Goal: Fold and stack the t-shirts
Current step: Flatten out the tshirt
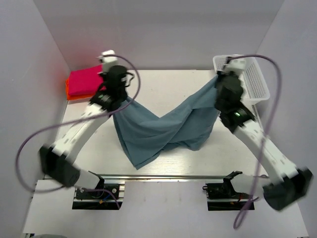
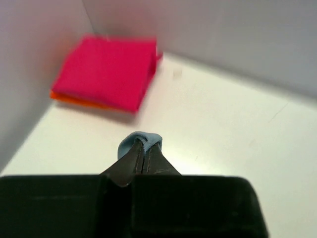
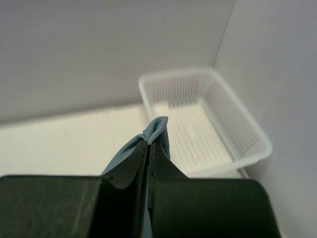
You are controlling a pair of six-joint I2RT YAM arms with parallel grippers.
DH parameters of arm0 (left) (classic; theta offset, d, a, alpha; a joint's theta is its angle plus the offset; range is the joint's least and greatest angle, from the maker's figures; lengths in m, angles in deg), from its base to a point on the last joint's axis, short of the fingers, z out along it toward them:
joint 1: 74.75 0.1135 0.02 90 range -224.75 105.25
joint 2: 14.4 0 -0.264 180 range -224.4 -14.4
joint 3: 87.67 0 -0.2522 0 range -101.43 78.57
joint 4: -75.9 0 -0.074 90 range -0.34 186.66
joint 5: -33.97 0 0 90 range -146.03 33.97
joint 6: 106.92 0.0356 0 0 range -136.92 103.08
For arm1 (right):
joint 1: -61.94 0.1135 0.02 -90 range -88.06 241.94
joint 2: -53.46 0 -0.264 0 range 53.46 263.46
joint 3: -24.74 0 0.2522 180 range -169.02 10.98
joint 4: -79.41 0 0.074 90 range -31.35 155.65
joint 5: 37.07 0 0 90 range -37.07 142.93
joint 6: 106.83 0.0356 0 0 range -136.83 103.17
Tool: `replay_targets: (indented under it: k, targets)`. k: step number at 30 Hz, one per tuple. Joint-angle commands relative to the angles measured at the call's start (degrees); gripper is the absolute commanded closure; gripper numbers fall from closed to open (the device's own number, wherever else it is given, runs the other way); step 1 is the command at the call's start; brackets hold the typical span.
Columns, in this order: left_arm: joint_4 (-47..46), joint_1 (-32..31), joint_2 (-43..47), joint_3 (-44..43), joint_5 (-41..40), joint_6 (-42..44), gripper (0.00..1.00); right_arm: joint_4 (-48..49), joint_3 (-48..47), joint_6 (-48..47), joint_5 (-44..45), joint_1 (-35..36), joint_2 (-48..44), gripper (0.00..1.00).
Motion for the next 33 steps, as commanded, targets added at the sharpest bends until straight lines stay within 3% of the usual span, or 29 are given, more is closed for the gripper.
replay_targets:
  k: [1, 7, 8, 9, 10, 12, 13, 20, 29, 33]
  targets:
    - [0.4, 2.0, -10.2, 2.1, 3.9, -3.3, 1.00, 2.7, 3.5, 7.1, -0.7, -2.2, 9.5, 1.00]
    - [5.9, 5.6, -33.0, -9.4, 11.0, -5.2, 1.00, -3.2, -0.8, 13.5, -7.4, -6.1, 26.3, 1.00]
    - [6.9, 5.6, -34.8, -10.9, 11.7, -5.8, 0.94, -4.4, -1.3, 14.2, -8.4, -6.4, 30.2, 1.00]
    - [7.5, 6.2, -36.2, -13.2, 12.6, -5.8, 0.82, -5.4, -3.0, 14.7, -8.8, -6.6, 31.4, 1.00]
    - [7.5, 6.2, -37.3, -13.7, 14.4, -5.8, 0.47, -6.0, -3.2, 14.7, -10.9, -6.6, 32.2, 1.00]
    - [6.9, 6.7, -38.0, -13.7, 17.3, -5.1, 0.10, -6.0, -3.5, 15.7, -11.9, -6.9, 34.8, 1.00]
    - [6.9, 6.7, -38.0, -13.2, 18.2, -5.1, 0.01, -7.7, -3.4, 16.2, -14.1, -6.8, 35.3, 1.00]
    - [7.6, 6.7, -27.4, -4.8, 25.5, -6.1, 0.01, -13.1, -4.9, 19.8, -15.4, -7.0, 39.9, 1.00]
    - [6.3, 5.5, -3.8, 26.4, 43.3, -13.7, 0.01, -14.8, -2.0, 23.8, -17.5, -7.3, 38.6, 1.00]
    - [4.5, 5.0, 2.8, 34.3, 49.9, -13.1, 0.01, -15.1, -2.1, 24.1, -19.2, -7.5, 38.6, 1.00]
